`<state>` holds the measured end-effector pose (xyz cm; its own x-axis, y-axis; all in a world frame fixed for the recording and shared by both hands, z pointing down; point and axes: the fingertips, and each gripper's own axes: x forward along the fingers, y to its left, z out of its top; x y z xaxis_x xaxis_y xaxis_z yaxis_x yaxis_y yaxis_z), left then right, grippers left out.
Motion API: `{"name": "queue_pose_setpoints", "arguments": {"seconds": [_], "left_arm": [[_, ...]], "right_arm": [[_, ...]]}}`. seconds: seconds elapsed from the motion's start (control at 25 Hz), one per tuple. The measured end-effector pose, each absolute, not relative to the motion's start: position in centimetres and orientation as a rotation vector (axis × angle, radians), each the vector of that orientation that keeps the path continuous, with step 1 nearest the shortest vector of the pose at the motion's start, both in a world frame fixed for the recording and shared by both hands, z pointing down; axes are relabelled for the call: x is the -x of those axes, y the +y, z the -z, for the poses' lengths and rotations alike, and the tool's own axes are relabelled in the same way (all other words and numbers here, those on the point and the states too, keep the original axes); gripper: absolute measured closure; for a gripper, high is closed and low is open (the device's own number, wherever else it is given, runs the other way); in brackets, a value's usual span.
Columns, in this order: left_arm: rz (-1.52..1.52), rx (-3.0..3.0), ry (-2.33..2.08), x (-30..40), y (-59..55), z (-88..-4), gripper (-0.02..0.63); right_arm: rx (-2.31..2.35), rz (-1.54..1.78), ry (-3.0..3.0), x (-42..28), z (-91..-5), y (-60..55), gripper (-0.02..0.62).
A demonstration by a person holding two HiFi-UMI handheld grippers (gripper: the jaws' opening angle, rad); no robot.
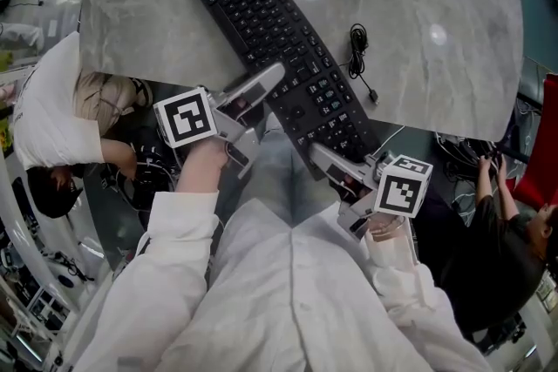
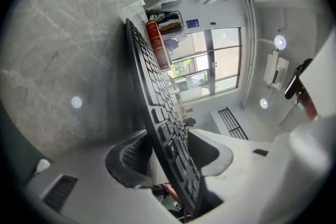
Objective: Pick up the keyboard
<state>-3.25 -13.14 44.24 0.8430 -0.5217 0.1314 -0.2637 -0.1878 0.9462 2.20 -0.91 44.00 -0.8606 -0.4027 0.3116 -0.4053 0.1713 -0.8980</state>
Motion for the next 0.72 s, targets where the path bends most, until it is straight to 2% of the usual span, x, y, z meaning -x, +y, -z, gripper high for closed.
{"name": "queue_pose_setpoints", "arguments": {"seconds": [0.12, 0.72], "left_arm": [[0.235, -1.776, -0.636, 3.35, -13.05, -44.79, 0.431], [0.233, -1.875, -0.657, 3.41, -13.09, -43.91, 0.44]], "right_arm": [[-0.83, -1.827, -2.409, -2.19, -44.02, -0.85, 0.483], [-0.839, -1.783, -2.459, -2.07, -43.35, -0.88, 0.483]]}}
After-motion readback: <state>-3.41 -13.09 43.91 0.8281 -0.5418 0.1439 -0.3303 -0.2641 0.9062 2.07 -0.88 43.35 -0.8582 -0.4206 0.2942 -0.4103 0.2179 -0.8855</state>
